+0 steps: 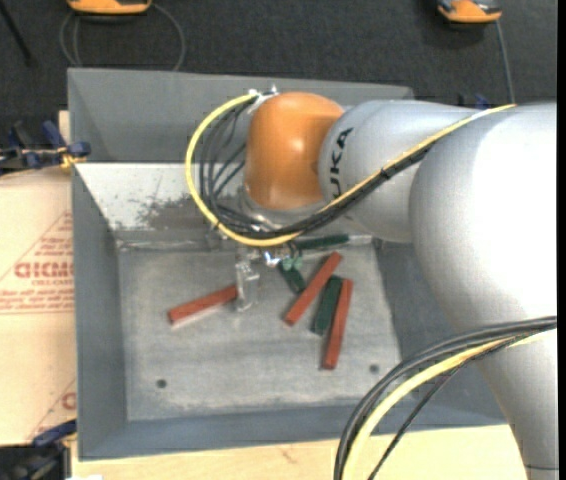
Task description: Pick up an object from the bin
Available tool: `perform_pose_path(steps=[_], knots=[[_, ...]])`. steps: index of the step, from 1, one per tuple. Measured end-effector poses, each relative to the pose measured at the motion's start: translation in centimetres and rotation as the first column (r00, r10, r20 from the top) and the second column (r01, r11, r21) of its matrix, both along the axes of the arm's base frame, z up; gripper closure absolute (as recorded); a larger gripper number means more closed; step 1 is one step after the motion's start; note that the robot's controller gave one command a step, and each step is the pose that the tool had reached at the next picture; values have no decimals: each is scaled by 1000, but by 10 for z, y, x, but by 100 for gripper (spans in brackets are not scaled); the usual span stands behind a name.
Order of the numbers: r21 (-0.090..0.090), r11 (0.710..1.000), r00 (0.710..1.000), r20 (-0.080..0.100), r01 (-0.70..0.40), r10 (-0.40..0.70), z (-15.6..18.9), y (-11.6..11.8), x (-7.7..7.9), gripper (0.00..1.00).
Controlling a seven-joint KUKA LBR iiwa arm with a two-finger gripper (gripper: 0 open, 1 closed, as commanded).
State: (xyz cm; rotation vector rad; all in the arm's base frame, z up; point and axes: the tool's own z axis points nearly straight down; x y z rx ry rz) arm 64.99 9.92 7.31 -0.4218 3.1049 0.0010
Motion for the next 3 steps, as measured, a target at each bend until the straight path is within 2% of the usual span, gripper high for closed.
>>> perform_pose_path(steps=[1,2,3], knots=[[-2,993,993,1,-121,121,-1,19,-3,0],[1,993,993,2,-116,116,0,19,-1,0],[2,993,993,2,-114,114,0,19,-1,100]])
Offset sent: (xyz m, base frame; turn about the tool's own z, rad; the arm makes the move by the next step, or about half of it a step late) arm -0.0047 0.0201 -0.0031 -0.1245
